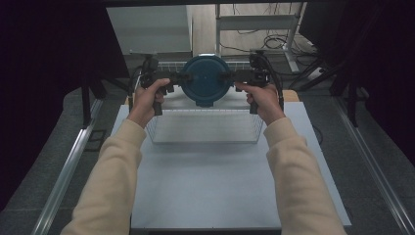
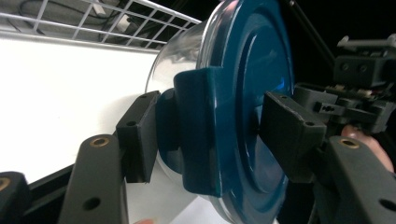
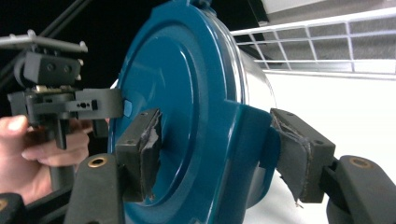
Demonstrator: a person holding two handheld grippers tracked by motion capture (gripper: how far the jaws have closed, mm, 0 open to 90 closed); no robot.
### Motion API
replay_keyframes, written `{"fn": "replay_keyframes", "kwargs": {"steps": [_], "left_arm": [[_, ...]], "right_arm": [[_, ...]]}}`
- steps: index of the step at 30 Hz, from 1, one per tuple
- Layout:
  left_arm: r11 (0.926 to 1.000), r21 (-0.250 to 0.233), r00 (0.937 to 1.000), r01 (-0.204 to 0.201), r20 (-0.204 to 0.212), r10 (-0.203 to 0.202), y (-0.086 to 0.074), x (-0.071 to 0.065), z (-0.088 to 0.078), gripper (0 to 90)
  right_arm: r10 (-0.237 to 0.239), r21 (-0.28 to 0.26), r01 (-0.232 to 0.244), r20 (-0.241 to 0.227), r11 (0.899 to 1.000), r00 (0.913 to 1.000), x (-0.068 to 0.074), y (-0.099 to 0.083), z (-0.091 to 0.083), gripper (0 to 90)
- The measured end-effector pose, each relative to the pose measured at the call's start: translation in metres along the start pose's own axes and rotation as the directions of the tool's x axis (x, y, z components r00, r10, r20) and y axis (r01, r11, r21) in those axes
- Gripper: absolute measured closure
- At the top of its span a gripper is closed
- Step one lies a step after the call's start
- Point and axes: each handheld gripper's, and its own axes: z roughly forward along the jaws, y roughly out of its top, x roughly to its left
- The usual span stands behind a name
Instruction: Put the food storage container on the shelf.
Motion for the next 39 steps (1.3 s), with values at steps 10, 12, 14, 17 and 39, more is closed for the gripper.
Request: {"fn": "replay_keyframes", "kwargs": {"steps": [10, 12, 14, 17, 39], "left_arm": [[0.995, 0.0, 0.9939, 0.1, 0.046, -0.1, 0.003, 0.021, 0.013, 35.8], [0.995, -0.01, 0.9941, 0.1, 0.044, -0.099, 0.003, 0.021, 0.014, 36.2], [0.9951, -0.016, 0.9943, 0.098, 0.045, -0.097, 0.002, 0.021, 0.014, 36.1], [0.9958, -0.015, 0.995, 0.09, 0.045, -0.09, 0.001, 0.021, 0.015, 35.2], [0.9834, -0.079, 0.9789, -0.163, -0.136, 0.152, -0.049, -0.015, -0.043, 22.6]], "right_arm": [[0.223, -0.002, -0.223, -0.032, 0.975, 0.9742, -0.03, 0.001, 0.015, 34.5], [0.218, -0.013, -0.219, -0.034, 0.976, 0.9753, -0.031, 0.001, 0.015, 34.5], [0.22, -0.016, -0.22, -0.033, 0.975, 0.975, -0.031, 0.0, 0.015, 34.4], [0.218, -0.023, -0.219, -0.027, 0.975, 0.9755, -0.03, -0.001, 0.014, 33.3], [-0.141, -0.059, 0.153, 0.176, 0.986, 0.9743, 0.02, -0.035, -0.037, 16.9]]}}
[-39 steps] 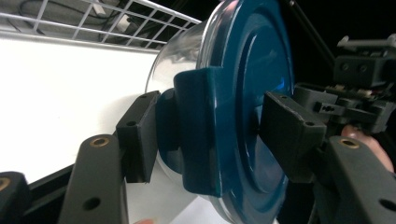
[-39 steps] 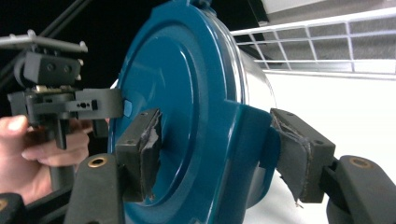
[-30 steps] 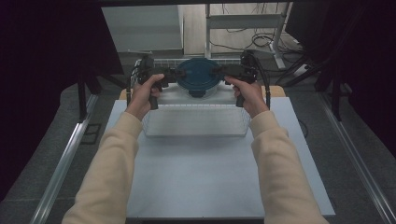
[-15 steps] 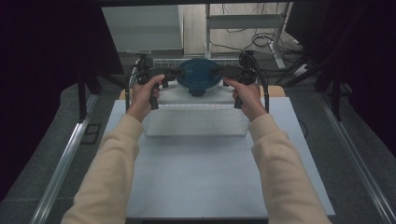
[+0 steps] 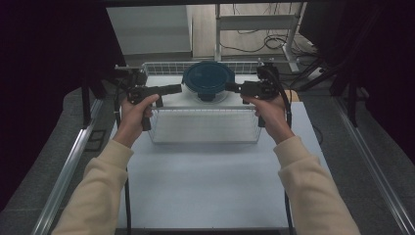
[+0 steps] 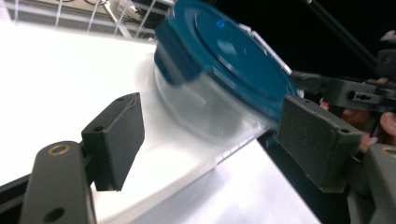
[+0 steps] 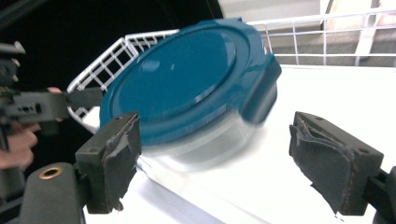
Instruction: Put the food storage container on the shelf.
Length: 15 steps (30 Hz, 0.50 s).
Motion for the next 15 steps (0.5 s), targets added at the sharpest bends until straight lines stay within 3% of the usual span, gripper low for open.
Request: {"fn": "replay_keyframes", "kwargs": {"steps": [2, 3, 4, 5, 7, 8, 9, 11, 15], "left_arm": [[1.0, -0.001, 0.9999, -0.009, -0.004, 0.009, -0.005, -0.003, -0.003, 22.6], [0.9989, 0.005, 0.9989, -0.046, -0.006, 0.046, -0.018, -0.008, -0.011, 22.6], [0.9989, 0.005, 0.9989, -0.046, -0.006, 0.046, -0.018, -0.008, -0.011, 22.6], [0.9969, 0.012, 0.9969, -0.077, -0.012, 0.077, -0.032, -0.014, -0.02, 22.6], [0.9956, 0.018, 0.9957, -0.092, -0.012, 0.092, -0.04, -0.017, -0.024, 22.6], [0.9933, 0.027, 0.9935, -0.112, -0.018, 0.113, -0.05, -0.02, -0.03, 22.6], [0.9893, 0.041, 0.9894, -0.14, -0.034, 0.141, -0.064, -0.024, -0.037, 22.5], [0.985, 0.061, 0.9857, -0.161, -0.039, 0.164, -0.079, -0.028, -0.045, 22.3], [0.979, 0.053, 0.9791, -0.197, -0.041, 0.199, -0.106, -0.035, -0.059, 22.1]], "right_arm": [[-0.054, 0.002, 0.054, 0.004, 0.999, 0.9985, 0.002, -0.009, -0.01, 17.2], [-0.092, -0.001, 0.092, 0.011, 0.996, 0.9957, 0.004, -0.017, -0.016, 17.3], [-0.092, -0.001, 0.092, 0.011, 0.996, 0.9957, 0.004, -0.017, -0.016, 17.3], [-0.148, -0.009, 0.149, 0.034, 0.989, 0.9884, 0.005, -0.031, -0.026, 17.7], [-0.159, -0.009, 0.16, 0.038, 0.987, 0.9865, 0.005, -0.038, -0.03, 18.0], [-0.171, -0.013, 0.172, 0.036, 0.985, 0.9846, 0.005, -0.046, -0.035, 18.4], [-0.178, -0.012, 0.179, 0.021, 0.984, 0.9837, 0.003, -0.067, -0.044, 19.1], [-0.187, -0.015, 0.187, 0.015, 0.982, 0.9823, 0.0, -0.084, -0.052, 19.8], [-0.207, -0.011, 0.208, 0.035, 0.978, 0.9777, -0.007, -0.113, -0.064, 20.4]]}}
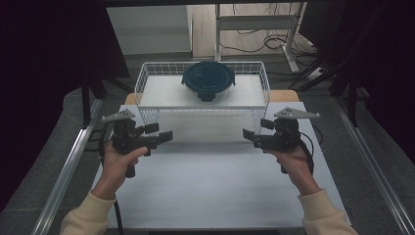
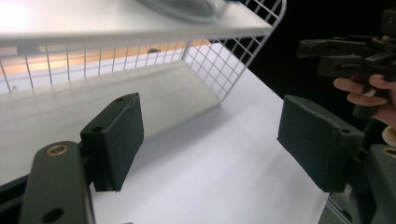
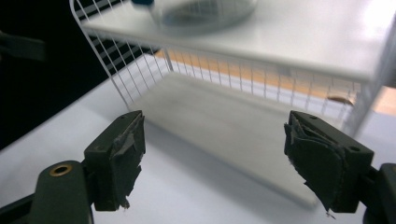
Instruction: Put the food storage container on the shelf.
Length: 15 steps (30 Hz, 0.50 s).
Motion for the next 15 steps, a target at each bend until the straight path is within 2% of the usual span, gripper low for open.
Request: {"fn": "replay_keyframes", "kwargs": {"steps": [1, 2, 3, 4, 5, 10, 11, 12, 13, 14, 15], "left_arm": [[1.0, 0.0, 1.0, 0.0, 0.0, 0.0, 0.0, 0.0, 0.0, 22.1], [0.9996, 0.008, 0.9992, -0.029, -0.027, 0.029, -0.016, -0.002, -0.001, 22.1], [0.9986, 0.016, 0.9965, -0.05, -0.066, 0.051, -0.025, -0.003, -0.001, 22.2], [0.9975, 0.026, 0.9931, -0.065, -0.096, 0.067, -0.034, -0.003, 0.0, 22.5], [0.9971, 0.038, 0.9921, -0.066, -0.105, 0.069, -0.043, -0.002, 0.002, 22.8], [0.991, 0.126, 0.9923, -0.045, -0.109, 0.059, -0.088, 0.005, 0.012, 24.8], [0.991, 0.126, 0.9923, -0.045, -0.109, 0.059, -0.088, 0.005, 0.012, 24.8], [0.9855, 0.166, 0.9931, -0.035, -0.104, 0.052, -0.101, 0.007, 0.015, 24.6], [0.9855, 0.166, 0.9931, -0.035, -0.104, 0.052, -0.101, 0.007, 0.015, 24.7], [0.9838, 0.179, 0.9926, -0.015, -0.116, 0.036, -0.111, 0.009, 0.016, 24.8], [0.9838, 0.179, 0.9926, -0.015, -0.116, 0.036, -0.111, 0.009, 0.016, 24.8]], "right_arm": [[0.0, 0.0, 0.0, 0.0, 1.0, 1.0, 0.0, 0.0, 0.0, 20.4], [-0.014, 0.013, 0.014, -0.002, 1.0, 0.9999, 0.0, -0.017, -0.006, 20.9], [-0.02, 0.021, 0.02, -0.002, 1.0, 0.9998, 0.0, -0.023, -0.007, 20.9], [-0.029, 0.034, 0.029, -0.002, 0.999, 0.9996, 0.0, -0.031, -0.009, 20.9], [-0.036, 0.046, 0.036, 0.0, 0.998, 0.9993, 0.0, -0.039, -0.01, 20.9], [-0.027, 0.094, 0.027, -0.01, 0.995, 0.9996, -0.001, -0.08, -0.014, 20.9], [-0.027, 0.094, 0.027, -0.01, 0.995, 0.9996, -0.001, -0.08, -0.014, 20.9], [-0.033, 0.113, 0.032, 0.004, 0.993, 0.9994, -0.003, -0.098, -0.014, 20.9], [-0.033, 0.113, 0.032, 0.004, 0.993, 0.9994, -0.003, -0.098, -0.014, 20.9], [-0.03, 0.128, 0.028, 0.015, 0.991, 0.9994, -0.004, -0.112, -0.013, 21.2], [-0.03, 0.128, 0.028, 0.015, 0.991, 0.9994, -0.004, -0.112, -0.013, 21.2]]}}
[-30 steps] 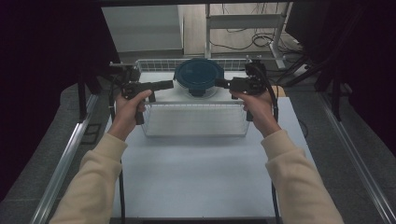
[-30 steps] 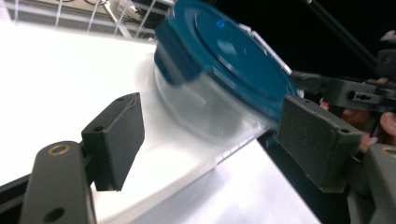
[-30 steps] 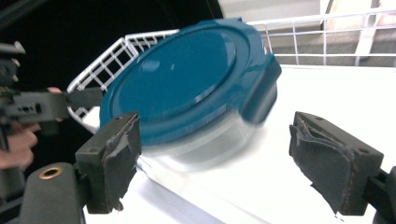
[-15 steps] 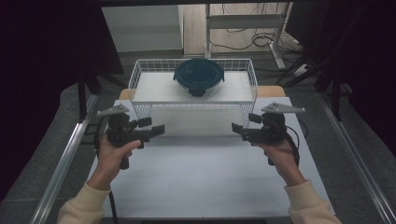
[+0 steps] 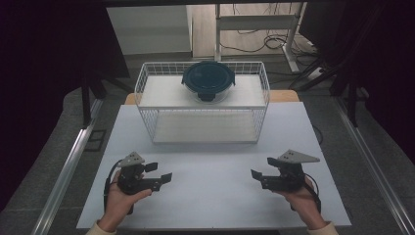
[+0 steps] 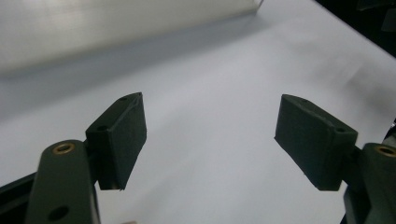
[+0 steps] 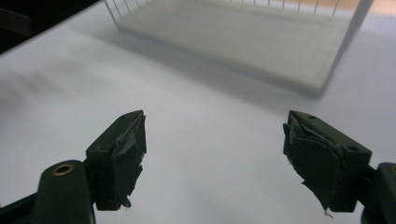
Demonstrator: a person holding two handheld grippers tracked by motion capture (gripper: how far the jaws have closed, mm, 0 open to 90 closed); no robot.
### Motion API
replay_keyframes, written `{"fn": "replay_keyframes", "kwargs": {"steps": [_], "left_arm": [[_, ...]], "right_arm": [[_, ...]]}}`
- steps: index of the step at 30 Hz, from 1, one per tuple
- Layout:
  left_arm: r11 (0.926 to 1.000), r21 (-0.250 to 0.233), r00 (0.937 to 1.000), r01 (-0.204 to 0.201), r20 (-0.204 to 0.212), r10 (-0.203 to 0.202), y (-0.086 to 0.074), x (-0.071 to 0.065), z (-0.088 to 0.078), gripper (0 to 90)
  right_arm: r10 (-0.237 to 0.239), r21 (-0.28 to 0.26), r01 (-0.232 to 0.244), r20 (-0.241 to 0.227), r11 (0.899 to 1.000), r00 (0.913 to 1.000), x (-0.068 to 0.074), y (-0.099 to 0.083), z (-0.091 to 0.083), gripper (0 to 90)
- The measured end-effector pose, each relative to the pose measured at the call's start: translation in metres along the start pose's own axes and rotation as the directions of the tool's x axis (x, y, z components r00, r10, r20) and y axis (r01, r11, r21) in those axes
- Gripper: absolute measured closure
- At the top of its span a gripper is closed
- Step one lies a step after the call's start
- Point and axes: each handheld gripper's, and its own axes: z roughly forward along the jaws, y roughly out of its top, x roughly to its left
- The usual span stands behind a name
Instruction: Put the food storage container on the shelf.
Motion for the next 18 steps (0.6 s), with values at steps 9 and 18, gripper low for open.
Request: {"fn": "replay_keyframes", "kwargs": {"steps": [9, 18], "left_arm": [[0.9999, -0.003, 0.9994, 0.016, -0.032, -0.016, -0.014, 0.0, 0.003, 25.4], [0.9997, 0.013, 0.9988, 0.021, -0.043, -0.021, -0.017, 0.006, 0.008, 24.7]], "right_arm": [[-0.004, 0.034, 0.004, 0.014, 0.999, 0.9999, 0.005, -0.024, 0.008, 22.0], [-0.031, 0.048, 0.029, 0.038, 0.998, 0.9988, 0.004, -0.028, 0.011, 22.1]]}}
